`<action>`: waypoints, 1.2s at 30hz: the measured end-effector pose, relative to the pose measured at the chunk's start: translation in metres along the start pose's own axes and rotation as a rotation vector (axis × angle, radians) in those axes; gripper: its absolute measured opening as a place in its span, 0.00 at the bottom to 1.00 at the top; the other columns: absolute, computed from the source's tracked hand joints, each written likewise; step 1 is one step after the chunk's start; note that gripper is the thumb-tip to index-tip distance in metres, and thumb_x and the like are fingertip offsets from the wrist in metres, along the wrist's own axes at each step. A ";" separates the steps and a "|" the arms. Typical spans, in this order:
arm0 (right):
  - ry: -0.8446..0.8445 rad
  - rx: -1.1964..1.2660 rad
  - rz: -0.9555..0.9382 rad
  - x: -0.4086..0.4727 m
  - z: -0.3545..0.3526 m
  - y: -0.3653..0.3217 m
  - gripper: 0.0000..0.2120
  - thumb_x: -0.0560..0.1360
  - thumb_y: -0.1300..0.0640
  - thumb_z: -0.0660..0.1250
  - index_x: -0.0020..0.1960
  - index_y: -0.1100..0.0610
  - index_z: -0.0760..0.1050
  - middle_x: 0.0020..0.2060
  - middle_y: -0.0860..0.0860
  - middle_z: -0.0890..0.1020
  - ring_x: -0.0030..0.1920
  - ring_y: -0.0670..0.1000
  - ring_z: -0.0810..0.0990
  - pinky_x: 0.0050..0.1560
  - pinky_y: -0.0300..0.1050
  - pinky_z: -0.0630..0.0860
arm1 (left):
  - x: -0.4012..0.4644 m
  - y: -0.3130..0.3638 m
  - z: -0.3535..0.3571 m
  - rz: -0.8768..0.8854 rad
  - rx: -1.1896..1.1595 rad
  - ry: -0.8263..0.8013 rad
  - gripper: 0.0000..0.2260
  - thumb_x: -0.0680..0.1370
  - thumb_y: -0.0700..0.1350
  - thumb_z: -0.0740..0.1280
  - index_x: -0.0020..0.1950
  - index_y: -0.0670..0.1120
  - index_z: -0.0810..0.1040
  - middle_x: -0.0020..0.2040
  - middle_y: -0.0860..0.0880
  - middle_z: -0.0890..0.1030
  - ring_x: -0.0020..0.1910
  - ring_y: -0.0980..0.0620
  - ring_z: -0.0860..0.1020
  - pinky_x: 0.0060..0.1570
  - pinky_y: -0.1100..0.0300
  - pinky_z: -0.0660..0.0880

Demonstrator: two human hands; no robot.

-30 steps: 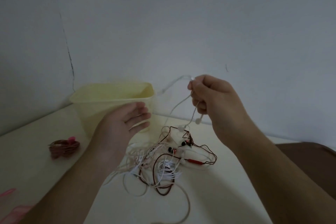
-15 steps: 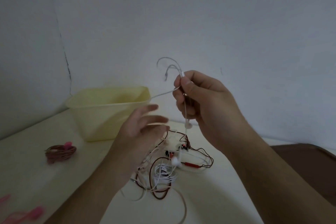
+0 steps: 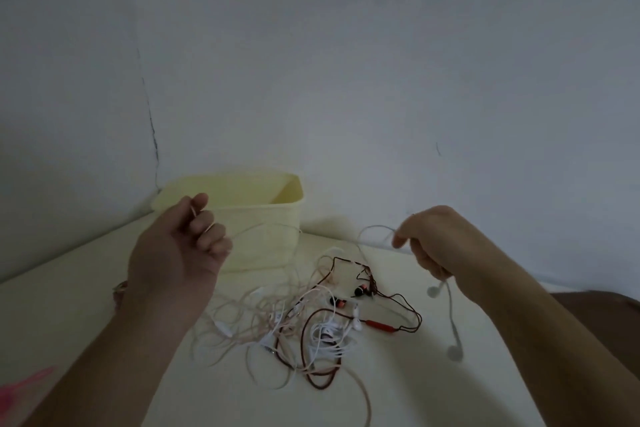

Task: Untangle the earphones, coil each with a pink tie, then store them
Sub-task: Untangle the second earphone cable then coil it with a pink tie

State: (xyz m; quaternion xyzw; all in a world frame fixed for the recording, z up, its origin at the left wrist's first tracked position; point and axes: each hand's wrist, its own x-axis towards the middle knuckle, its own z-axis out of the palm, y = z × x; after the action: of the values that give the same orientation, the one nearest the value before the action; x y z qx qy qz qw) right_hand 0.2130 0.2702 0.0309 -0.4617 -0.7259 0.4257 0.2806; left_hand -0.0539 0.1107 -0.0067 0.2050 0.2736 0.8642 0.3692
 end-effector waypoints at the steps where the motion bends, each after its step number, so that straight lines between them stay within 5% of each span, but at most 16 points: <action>1: 0.013 -0.119 0.031 0.002 -0.003 0.003 0.07 0.74 0.64 0.67 0.39 0.64 0.82 0.25 0.52 0.69 0.24 0.50 0.64 0.29 0.40 0.60 | 0.000 0.005 -0.004 -0.002 0.040 -0.025 0.11 0.84 0.46 0.59 0.45 0.47 0.78 0.31 0.55 0.64 0.24 0.57 0.62 0.23 0.66 0.64; 4: -0.004 -0.537 0.126 0.004 -0.002 0.011 0.12 0.71 0.61 0.66 0.32 0.57 0.85 0.30 0.52 0.80 0.32 0.54 0.79 0.35 0.43 0.75 | -0.010 0.014 -0.008 -0.034 0.146 -0.113 0.10 0.81 0.47 0.62 0.45 0.46 0.79 0.29 0.55 0.60 0.22 0.59 0.59 0.19 0.65 0.57; 6: -0.061 -0.730 0.162 0.001 0.008 0.012 0.11 0.70 0.57 0.65 0.36 0.56 0.85 0.33 0.51 0.85 0.37 0.55 0.85 0.43 0.46 0.82 | -0.020 0.018 -0.006 -0.076 0.258 -0.181 0.09 0.79 0.46 0.63 0.46 0.43 0.80 0.30 0.53 0.59 0.22 0.59 0.57 0.19 0.65 0.55; 11: 0.051 -1.063 -0.190 -0.034 0.042 -0.015 0.03 0.75 0.56 0.63 0.46 0.55 0.71 0.46 0.50 0.78 0.47 0.54 0.77 0.48 0.46 0.74 | -0.052 0.008 -0.003 -0.106 0.598 -0.300 0.13 0.79 0.43 0.64 0.53 0.35 0.83 0.33 0.47 0.67 0.25 0.53 0.62 0.23 0.63 0.61; 14: -0.228 -0.546 -0.389 -0.062 0.071 -0.035 0.17 0.74 0.58 0.68 0.62 0.51 0.77 0.52 0.41 0.80 0.54 0.41 0.80 0.59 0.38 0.78 | -0.063 -0.004 0.002 -0.017 0.589 -0.309 0.13 0.78 0.42 0.65 0.51 0.39 0.87 0.43 0.42 0.83 0.43 0.44 0.81 0.44 0.55 0.79; 16: -0.554 -0.084 -0.315 -0.078 0.097 -0.039 0.26 0.72 0.57 0.71 0.69 0.46 0.74 0.53 0.44 0.85 0.56 0.42 0.83 0.66 0.47 0.79 | -0.069 -0.010 0.005 0.003 0.569 -0.308 0.11 0.76 0.45 0.69 0.52 0.42 0.89 0.55 0.43 0.86 0.58 0.46 0.82 0.61 0.50 0.76; 18: -0.606 0.074 -0.256 -0.081 0.118 -0.034 0.25 0.75 0.55 0.72 0.71 0.46 0.71 0.49 0.49 0.89 0.53 0.46 0.86 0.65 0.54 0.79 | -0.070 -0.010 0.007 0.022 0.581 -0.278 0.10 0.74 0.49 0.74 0.51 0.46 0.89 0.60 0.47 0.85 0.60 0.49 0.81 0.62 0.47 0.73; 21: -0.574 0.169 -0.231 -0.076 0.117 -0.026 0.08 0.85 0.56 0.64 0.56 0.57 0.81 0.27 0.49 0.77 0.29 0.51 0.76 0.38 0.48 0.76 | -0.059 0.001 0.002 0.065 0.396 -0.168 0.03 0.73 0.42 0.74 0.41 0.47 0.88 0.53 0.46 0.85 0.50 0.52 0.82 0.58 0.53 0.77; 23: -0.548 0.278 -0.199 -0.067 0.102 -0.024 0.17 0.86 0.62 0.59 0.43 0.58 0.82 0.25 0.49 0.65 0.24 0.49 0.62 0.28 0.41 0.61 | -0.048 0.014 -0.006 0.010 0.111 -0.097 0.11 0.80 0.42 0.65 0.40 0.46 0.84 0.43 0.47 0.81 0.41 0.51 0.82 0.49 0.55 0.83; 28: -0.263 0.558 -0.003 -0.036 0.057 -0.018 0.13 0.81 0.64 0.60 0.38 0.59 0.73 0.27 0.48 0.56 0.26 0.48 0.52 0.27 0.40 0.50 | -0.035 0.043 -0.023 0.052 -0.090 0.076 0.13 0.84 0.44 0.61 0.42 0.47 0.78 0.33 0.52 0.74 0.31 0.53 0.76 0.43 0.58 0.83; 36: 0.247 0.738 0.122 -0.018 0.046 0.008 0.14 0.79 0.64 0.60 0.35 0.57 0.69 0.22 0.48 0.60 0.22 0.48 0.55 0.23 0.38 0.52 | -0.033 0.040 -0.032 0.139 -0.044 0.162 0.15 0.85 0.46 0.63 0.42 0.46 0.83 0.34 0.51 0.77 0.35 0.51 0.81 0.50 0.52 0.85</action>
State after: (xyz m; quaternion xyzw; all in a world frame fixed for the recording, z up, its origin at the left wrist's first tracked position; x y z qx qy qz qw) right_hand 0.1868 0.2391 0.0012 -0.4198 -0.4561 0.6151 0.4873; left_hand -0.0717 0.0524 -0.0111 0.1450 0.2687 0.9072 0.2894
